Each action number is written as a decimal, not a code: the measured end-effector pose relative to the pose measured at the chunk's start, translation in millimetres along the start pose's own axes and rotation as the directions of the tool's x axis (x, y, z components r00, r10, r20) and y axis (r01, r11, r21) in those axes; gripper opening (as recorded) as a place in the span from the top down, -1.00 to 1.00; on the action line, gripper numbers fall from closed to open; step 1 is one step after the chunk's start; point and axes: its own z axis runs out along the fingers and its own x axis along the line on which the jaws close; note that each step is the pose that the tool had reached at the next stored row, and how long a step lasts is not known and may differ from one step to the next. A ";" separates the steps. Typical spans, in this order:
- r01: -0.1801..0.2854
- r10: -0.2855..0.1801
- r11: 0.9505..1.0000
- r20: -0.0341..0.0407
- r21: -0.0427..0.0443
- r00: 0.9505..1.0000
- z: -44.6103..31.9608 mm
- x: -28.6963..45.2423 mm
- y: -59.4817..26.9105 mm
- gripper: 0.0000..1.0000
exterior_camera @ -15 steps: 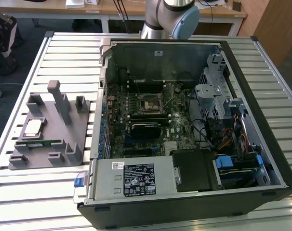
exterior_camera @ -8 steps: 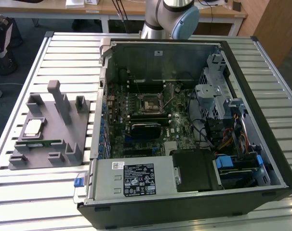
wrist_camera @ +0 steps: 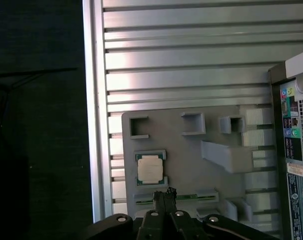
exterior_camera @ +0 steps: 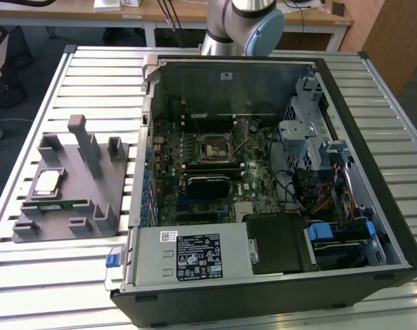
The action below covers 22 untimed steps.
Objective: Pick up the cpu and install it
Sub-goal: 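Reach for the cpu, then pick up the cpu and move it towards the insertion slot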
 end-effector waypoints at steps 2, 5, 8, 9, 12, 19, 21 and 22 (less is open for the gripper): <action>0.000 0.000 1.000 -0.001 0.000 1.000 0.5 3.0 -0.3 0.79; 0.000 0.000 1.000 -0.002 0.000 1.000 1.4 6.6 -0.6 0.79; -0.001 0.001 1.000 -0.014 0.001 1.000 3.6 7.1 -0.6 0.79; -0.001 0.001 1.000 -0.015 0.001 1.000 4.8 7.1 -0.7 0.79; -0.001 0.001 1.000 -0.016 -0.001 1.000 8.6 7.1 -2.0 0.79; 0.005 -0.005 1.000 -0.008 -0.002 1.000 16.4 7.0 -8.8 0.79; 0.013 -0.013 1.000 -0.008 -0.002 1.000 19.7 7.0 -10.0 0.79; 0.016 -0.016 1.000 -0.008 -0.002 1.000 21.5 7.0 -10.5 0.79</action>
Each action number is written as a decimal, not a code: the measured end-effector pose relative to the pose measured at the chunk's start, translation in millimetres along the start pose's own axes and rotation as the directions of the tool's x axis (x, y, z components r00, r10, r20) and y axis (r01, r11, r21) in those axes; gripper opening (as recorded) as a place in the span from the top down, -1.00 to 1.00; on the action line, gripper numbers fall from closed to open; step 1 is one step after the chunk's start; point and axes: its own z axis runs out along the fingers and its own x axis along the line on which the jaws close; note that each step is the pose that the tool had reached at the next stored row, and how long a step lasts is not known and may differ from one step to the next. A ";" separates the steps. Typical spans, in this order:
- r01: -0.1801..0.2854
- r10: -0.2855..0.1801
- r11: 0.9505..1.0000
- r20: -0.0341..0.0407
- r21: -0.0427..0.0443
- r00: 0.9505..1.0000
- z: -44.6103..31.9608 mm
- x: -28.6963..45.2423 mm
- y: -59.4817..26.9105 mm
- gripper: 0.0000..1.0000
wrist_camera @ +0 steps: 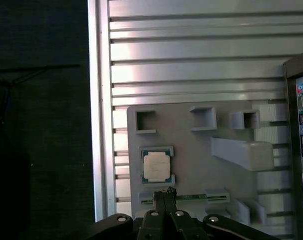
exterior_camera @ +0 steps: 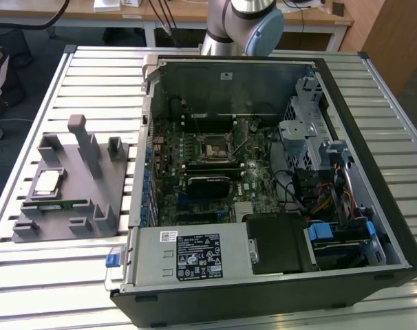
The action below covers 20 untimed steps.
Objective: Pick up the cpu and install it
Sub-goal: 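Pick up the cpu and move it towards the insertion slot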
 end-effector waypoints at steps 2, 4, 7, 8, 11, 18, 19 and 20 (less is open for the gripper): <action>0.006 -0.006 1.000 0.000 0.000 1.000 3.4 0.0 -0.8 0.79; 0.013 -0.013 1.000 -0.001 0.000 1.000 6.2 0.1 -1.1 0.77; 0.024 -0.024 1.000 -0.001 0.000 1.000 9.3 0.0 -1.4 0.54; 0.029 -0.029 1.000 -0.001 0.000 1.000 10.5 0.0 -1.4 0.42; 0.053 -0.053 0.999 -0.003 0.000 0.999 14.4 0.0 -1.6 0.18; 0.093 -0.093 0.996 -0.004 -0.001 0.996 26.0 0.0 -3.4 -0.29; 0.100 -0.100 0.995 -0.005 -0.001 0.995 27.7 0.0 -3.8 -0.29; 0.108 -0.108 0.994 -0.005 -0.001 0.994 29.1 0.1 -3.8 -0.29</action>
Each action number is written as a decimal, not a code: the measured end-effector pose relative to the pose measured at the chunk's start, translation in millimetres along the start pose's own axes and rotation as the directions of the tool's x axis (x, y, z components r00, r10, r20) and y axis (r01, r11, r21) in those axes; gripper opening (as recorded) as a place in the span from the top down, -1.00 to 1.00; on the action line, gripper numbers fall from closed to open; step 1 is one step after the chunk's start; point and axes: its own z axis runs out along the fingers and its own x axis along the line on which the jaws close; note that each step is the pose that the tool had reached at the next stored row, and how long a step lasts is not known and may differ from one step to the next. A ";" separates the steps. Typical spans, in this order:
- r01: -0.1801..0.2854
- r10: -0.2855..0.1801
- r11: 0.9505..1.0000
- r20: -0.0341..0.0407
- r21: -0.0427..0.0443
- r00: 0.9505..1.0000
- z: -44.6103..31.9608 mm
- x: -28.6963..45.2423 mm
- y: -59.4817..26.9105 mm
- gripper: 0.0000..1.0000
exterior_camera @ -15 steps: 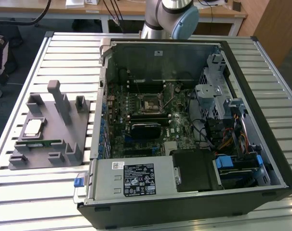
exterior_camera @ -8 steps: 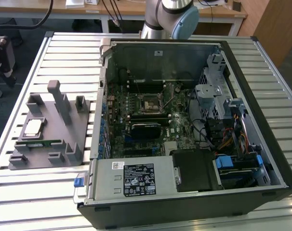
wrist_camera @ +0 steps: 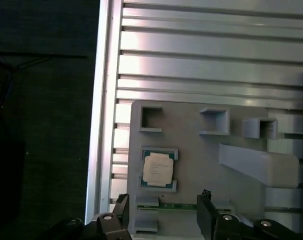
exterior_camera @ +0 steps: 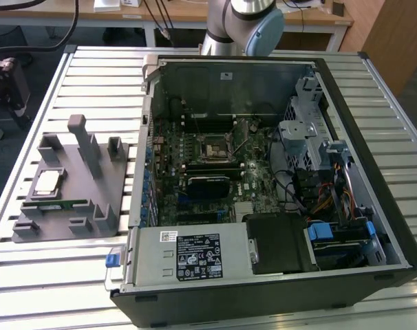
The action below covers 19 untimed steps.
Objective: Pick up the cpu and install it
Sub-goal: 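Pick up the cpu and move it towards the insertion slot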
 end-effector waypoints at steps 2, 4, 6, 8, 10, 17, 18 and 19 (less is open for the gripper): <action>0.009 -0.009 1.000 0.000 0.000 1.000 3.3 0.0 -0.7 -0.29; 0.011 -0.011 1.000 0.000 -0.002 1.000 6.2 0.1 -0.9 -0.29; 0.011 -0.011 1.000 0.000 -0.003 1.000 8.5 0.1 -1.1 -0.29; 0.011 -0.011 1.000 0.000 -0.004 1.000 11.1 0.1 -1.3 -0.29; 0.011 -0.011 1.000 0.000 -0.004 1.000 13.5 0.2 -1.4 -0.29; 0.011 -0.011 1.000 0.000 -0.008 1.000 19.4 0.3 -1.7 -0.29; 0.011 -0.011 1.000 0.000 -0.008 1.000 20.1 0.3 -1.8 -0.29; 0.011 -0.011 1.000 0.000 -0.008 1.000 20.8 0.4 -1.8 -0.29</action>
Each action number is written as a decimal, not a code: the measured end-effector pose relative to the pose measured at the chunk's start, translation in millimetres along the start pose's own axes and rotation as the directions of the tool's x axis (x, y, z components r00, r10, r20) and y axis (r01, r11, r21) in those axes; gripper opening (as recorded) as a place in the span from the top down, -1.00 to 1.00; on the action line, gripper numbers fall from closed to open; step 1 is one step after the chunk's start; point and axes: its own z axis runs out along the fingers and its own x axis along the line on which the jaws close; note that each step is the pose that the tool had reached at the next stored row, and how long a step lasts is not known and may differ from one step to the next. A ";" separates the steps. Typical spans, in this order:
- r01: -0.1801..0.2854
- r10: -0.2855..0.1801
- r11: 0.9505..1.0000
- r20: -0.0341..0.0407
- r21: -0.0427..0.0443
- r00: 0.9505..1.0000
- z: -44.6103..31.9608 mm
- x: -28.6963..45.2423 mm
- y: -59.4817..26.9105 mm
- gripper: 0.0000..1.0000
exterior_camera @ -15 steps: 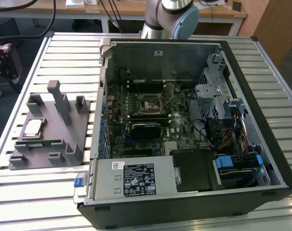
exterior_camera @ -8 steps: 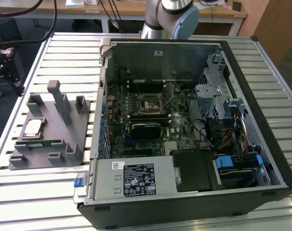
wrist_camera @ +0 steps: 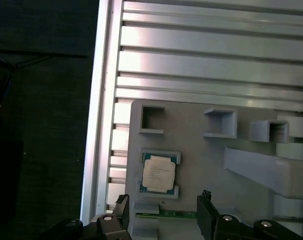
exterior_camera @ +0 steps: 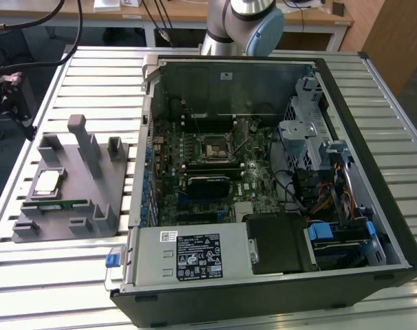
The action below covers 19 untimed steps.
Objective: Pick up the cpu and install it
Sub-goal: 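Pick up the cpu and move it towards the insertion slot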
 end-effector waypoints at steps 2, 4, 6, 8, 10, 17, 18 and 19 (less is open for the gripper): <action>0.000 0.000 1.000 0.000 0.000 1.000 1.8 0.0 -0.1 -0.29; 0.000 0.000 1.000 0.000 0.000 1.000 4.0 0.1 -0.2 -0.29; 0.000 0.000 1.000 0.000 0.000 1.000 5.2 0.1 -0.3 -0.29; 0.000 0.000 1.000 0.000 0.000 1.000 6.7 0.1 -0.3 -0.29; 0.000 0.000 1.000 0.000 0.000 1.000 7.4 0.1 -0.4 -0.29; 0.000 0.000 1.000 0.000 0.000 1.000 12.5 0.2 -0.7 -0.29; 0.000 0.000 1.000 0.000 0.000 1.000 13.3 0.2 -0.7 -0.29; 0.000 0.000 1.000 0.000 0.000 1.000 14.2 0.2 -0.7 -0.29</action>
